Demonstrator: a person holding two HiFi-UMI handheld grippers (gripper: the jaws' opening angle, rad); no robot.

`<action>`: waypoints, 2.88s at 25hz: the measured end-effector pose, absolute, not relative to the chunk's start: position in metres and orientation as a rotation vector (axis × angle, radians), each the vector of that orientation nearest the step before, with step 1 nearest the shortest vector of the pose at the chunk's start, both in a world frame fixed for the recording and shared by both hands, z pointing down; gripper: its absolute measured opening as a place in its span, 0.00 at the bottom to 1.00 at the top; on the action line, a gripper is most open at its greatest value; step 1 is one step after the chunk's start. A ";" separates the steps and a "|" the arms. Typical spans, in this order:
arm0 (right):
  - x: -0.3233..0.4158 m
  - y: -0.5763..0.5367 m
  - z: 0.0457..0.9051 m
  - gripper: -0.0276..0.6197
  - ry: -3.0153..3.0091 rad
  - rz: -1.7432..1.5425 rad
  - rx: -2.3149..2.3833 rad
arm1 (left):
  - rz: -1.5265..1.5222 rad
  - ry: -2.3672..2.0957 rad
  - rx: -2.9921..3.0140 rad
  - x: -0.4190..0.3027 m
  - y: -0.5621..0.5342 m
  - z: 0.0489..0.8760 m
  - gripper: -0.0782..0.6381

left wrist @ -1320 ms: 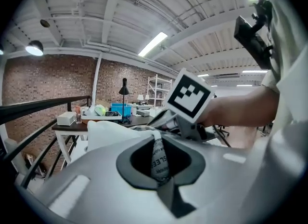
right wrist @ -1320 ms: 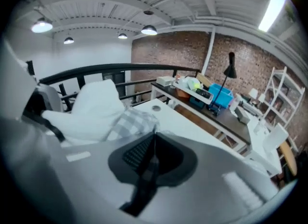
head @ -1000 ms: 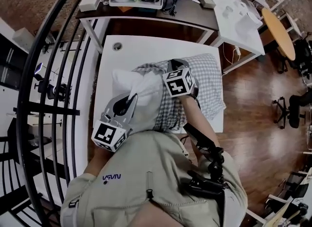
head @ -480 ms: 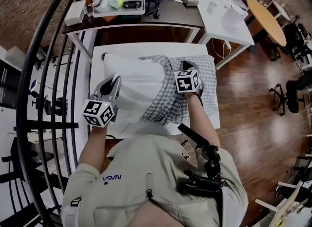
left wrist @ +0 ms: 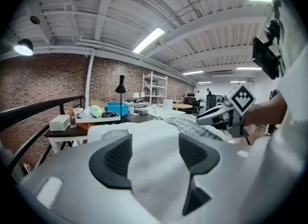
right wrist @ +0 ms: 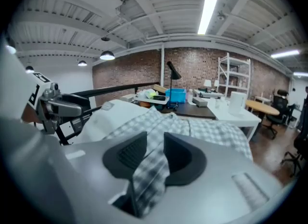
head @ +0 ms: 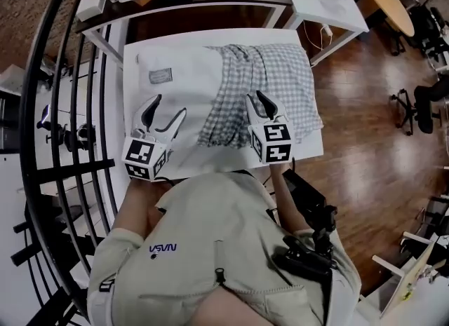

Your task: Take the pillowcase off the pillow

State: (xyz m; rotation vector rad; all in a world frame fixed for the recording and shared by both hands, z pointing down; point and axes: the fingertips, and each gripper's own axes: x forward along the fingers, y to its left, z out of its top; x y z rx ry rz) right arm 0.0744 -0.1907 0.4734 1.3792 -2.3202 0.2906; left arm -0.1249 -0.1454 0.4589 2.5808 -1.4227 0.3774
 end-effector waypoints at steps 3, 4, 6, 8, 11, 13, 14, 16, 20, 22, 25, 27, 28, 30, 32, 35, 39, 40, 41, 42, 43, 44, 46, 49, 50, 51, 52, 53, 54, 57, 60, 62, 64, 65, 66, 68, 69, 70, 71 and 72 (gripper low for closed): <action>0.069 -0.146 0.486 0.23 -2.343 0.394 1.366 | 0.534 -1.305 2.614 -0.099 -0.114 0.485 0.51; 0.066 -0.133 0.492 0.23 -2.341 0.430 1.356 | 0.600 -1.268 2.607 -0.094 -0.107 0.499 0.52; 0.056 -0.106 0.507 0.23 -2.327 0.484 1.315 | 0.706 -1.207 2.574 -0.090 -0.096 0.526 0.52; 0.042 -0.085 0.520 0.24 -2.315 0.507 1.253 | 0.780 -1.175 2.545 -0.090 -0.091 0.546 0.52; 0.024 -0.066 0.534 0.27 -2.300 0.503 1.160 | 0.844 -1.169 2.527 -0.091 -0.093 0.566 0.50; 0.013 -0.062 0.538 0.30 -2.295 0.485 1.115 | 0.859 -1.165 2.524 -0.089 -0.096 0.573 0.42; 0.007 -0.062 0.541 0.30 -2.291 0.480 1.095 | 0.864 -1.164 2.524 -0.087 -0.097 0.575 0.39; -0.002 -0.059 0.554 0.33 -2.269 0.489 1.045 | 0.859 -1.165 2.526 -0.083 -0.099 0.576 0.32; -0.017 -0.062 0.585 0.33 -2.193 0.424 1.000 | 0.801 -1.158 2.551 -0.073 -0.098 0.567 0.13; -0.016 -0.069 0.594 0.28 -2.145 0.350 1.023 | 0.740 -1.162 2.550 -0.073 -0.097 0.558 0.13; -0.005 -0.077 0.588 0.11 -2.122 0.264 1.093 | 0.549 -1.197 2.525 -0.079 -0.099 0.532 0.13; 0.005 -0.082 0.571 0.08 -2.123 0.187 1.166 | 0.391 -1.197 2.492 -0.086 -0.104 0.509 0.13; 0.013 -0.086 0.560 0.08 -2.117 0.142 1.215 | 0.320 -1.197 2.479 -0.090 -0.108 0.497 0.13; 0.035 -0.097 0.536 0.08 -2.084 0.056 1.330 | 0.207 -1.214 2.466 -0.103 -0.119 0.472 0.13; 0.062 -0.110 0.513 0.07 -2.036 -0.016 1.447 | 0.123 -1.248 2.455 -0.118 -0.130 0.452 0.13; 0.110 -0.124 0.489 0.07 -1.947 -0.055 1.584 | 0.031 -1.281 2.431 -0.136 -0.143 0.436 0.13; 0.163 -0.129 0.493 0.07 -1.826 -0.012 1.638 | 0.013 -1.253 2.401 -0.141 -0.136 0.444 0.13; 0.172 -0.128 0.504 0.07 -1.808 0.025 1.627 | 0.019 -1.229 2.386 -0.138 -0.130 0.452 0.13; 0.177 -0.126 0.518 0.07 -1.793 0.073 1.608 | 0.027 -1.204 2.366 -0.134 -0.124 0.461 0.13; 0.181 -0.122 0.534 0.07 -1.782 0.129 1.584 | 0.038 -1.181 2.343 -0.131 -0.118 0.472 0.13; 0.183 -0.117 0.550 0.07 -1.772 0.185 1.557 | 0.055 -1.165 2.319 -0.128 -0.111 0.483 0.13; 0.184 -0.111 0.566 0.07 -1.763 0.238 1.530 | 0.075 -1.154 2.295 -0.125 -0.105 0.496 0.13; 0.185 -0.101 0.591 0.07 -1.753 0.324 1.483 | 0.110 -1.138 2.237 -0.122 -0.094 0.522 0.13; 0.183 -0.092 0.612 0.07 -1.770 0.425 1.442 | 0.133 -1.077 2.146 -0.119 -0.081 0.556 0.13; 0.182 -0.091 0.616 0.07 -1.784 0.462 1.440 | 0.142 -1.039 2.137 -0.116 -0.079 0.561 0.14; 0.182 -0.091 0.619 0.07 -1.798 0.493 1.437 | 0.157 -0.997 2.152 -0.112 -0.077 0.561 0.16; 0.183 -0.091 0.622 0.07 -1.809 0.509 1.431 | 0.182 -0.952 2.192 -0.107 -0.074 0.557 0.19; 0.184 -0.091 0.624 0.07 -1.818 0.511 1.422 | 0.218 -0.902 2.251 -0.099 -0.070 0.549 0.20; 0.184 -0.090 0.625 0.07 -1.828 0.508 1.413 | 0.258 -0.850 2.314 -0.091 -0.065 0.541 0.20; 0.177 -0.083 0.623 0.08 -1.853 0.510 1.394 | 0.326 -0.738 2.445 -0.070 -0.056 0.515 0.21; 0.166 -0.076 0.622 0.09 -1.883 0.522 1.371 | 0.289 -0.721 2.513 -0.055 -0.063 0.488 0.21; 0.155 -0.072 0.617 0.11 -1.928 0.527 1.333 | 0.282 -0.774 2.563 -0.050 -0.075 0.474 0.21; 0.143 -0.068 0.606 0.15 -1.997 0.540 1.276 | 0.290 -0.878 2.599 -0.050 -0.096 0.466 0.26; 0.138 -0.067 0.598 0.16 -2.035 0.541 1.247 | 0.296 -0.940 2.609 -0.052 -0.108 0.464 0.29; 0.133 -0.066 0.589 0.16 -2.075 0.537 1.217 | 0.308 -1.000 2.616 -0.053 -0.121 0.464 0.31; 0.120 -0.065 0.567 0.16 -2.169 0.521 1.139 | 0.360 -1.102 2.628 -0.055 -0.148 0.468 0.34; 0.113 -0.064 0.556 0.16 -2.220 0.505 1.091 | 0.394 -1.147 2.635 -0.055 -0.161 0.470 0.37; 0.106 -0.063 0.544 0.16 -2.270 0.481 1.045 | 0.424 -1.192 2.641 -0.054 -0.174 0.471 0.41; 0.100 -0.062 0.532 0.16 -2.318 0.453 1.007 | 0.449 -1.235 2.645 -0.054 -0.187 0.471 0.44; 0.095 -0.063 0.519 0.16 -2.364 0.427 0.980 | 0.470 -1.275 2.648 -0.053 -0.201 0.470 0.47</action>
